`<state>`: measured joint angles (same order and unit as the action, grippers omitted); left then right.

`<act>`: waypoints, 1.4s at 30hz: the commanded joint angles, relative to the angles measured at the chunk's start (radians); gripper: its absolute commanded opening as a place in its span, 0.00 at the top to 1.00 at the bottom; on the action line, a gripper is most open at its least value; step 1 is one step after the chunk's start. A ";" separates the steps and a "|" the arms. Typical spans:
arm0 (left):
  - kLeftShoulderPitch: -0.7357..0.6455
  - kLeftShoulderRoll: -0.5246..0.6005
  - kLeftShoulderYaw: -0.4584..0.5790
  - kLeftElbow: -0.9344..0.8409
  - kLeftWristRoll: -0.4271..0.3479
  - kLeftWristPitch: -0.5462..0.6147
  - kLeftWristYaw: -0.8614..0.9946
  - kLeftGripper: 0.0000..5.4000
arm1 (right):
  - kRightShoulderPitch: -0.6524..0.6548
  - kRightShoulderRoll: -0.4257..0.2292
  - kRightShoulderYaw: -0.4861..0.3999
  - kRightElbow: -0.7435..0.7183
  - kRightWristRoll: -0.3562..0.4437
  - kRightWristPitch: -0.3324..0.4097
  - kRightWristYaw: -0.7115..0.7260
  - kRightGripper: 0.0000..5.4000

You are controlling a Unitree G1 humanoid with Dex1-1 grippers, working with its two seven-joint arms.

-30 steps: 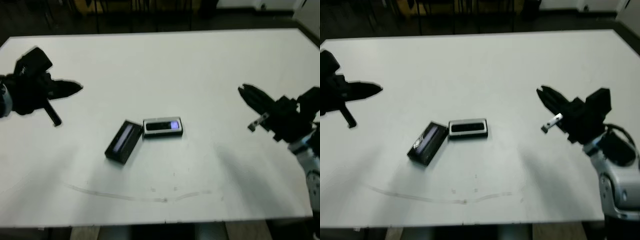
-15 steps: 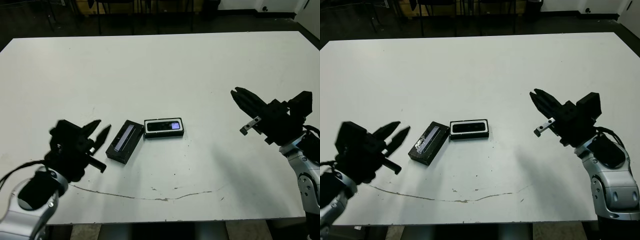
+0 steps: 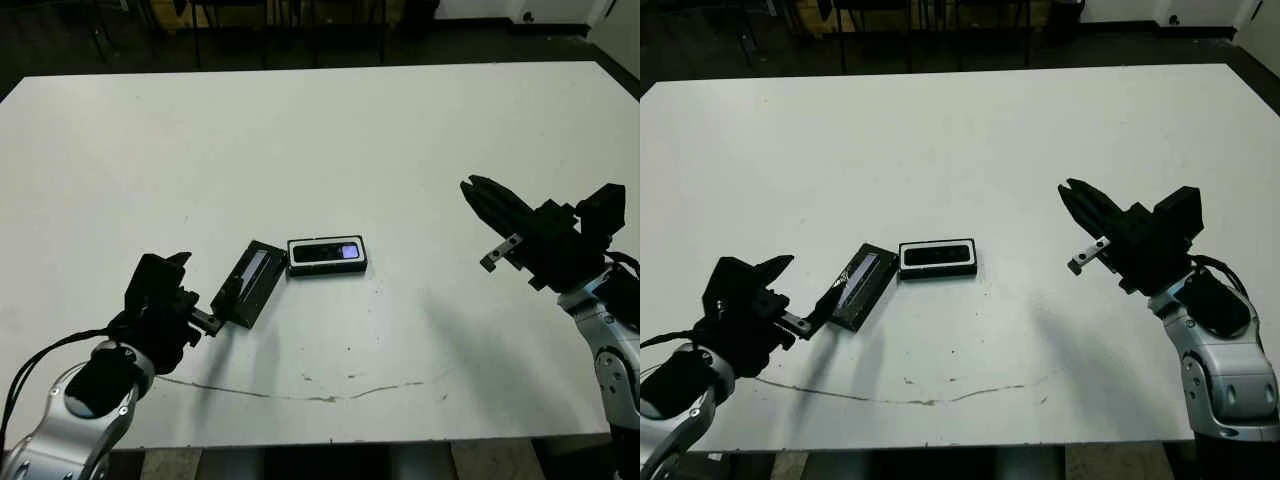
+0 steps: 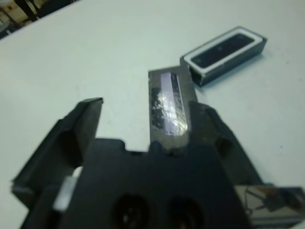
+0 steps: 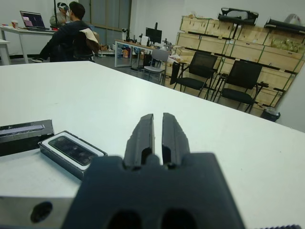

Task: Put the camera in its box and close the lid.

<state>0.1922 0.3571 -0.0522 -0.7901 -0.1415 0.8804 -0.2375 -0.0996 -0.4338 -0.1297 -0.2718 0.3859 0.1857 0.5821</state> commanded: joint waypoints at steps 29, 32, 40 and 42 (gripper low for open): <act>-0.049 -0.051 0.022 0.048 -0.156 0.236 0.080 0.00 | 0.050 0.002 0.002 -0.038 -0.007 0.040 -0.036 1.00; -0.047 -0.049 0.023 0.059 -0.168 0.237 0.070 0.00 | 0.058 0.001 0.002 -0.049 -0.017 0.040 -0.041 1.00; -0.037 -0.085 0.073 0.103 -0.225 0.220 0.034 0.00 | 0.069 0.006 0.001 -0.054 -0.016 0.044 -0.049 1.00; -0.035 -0.090 0.083 0.117 -0.236 0.212 0.028 0.00 | 0.069 0.007 0.002 -0.054 -0.014 0.047 -0.051 1.00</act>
<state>0.1479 0.2675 0.0200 -0.6958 -0.3727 1.0950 -0.2064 -0.0459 -0.4253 -0.1293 -0.3324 0.3732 0.2080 0.5361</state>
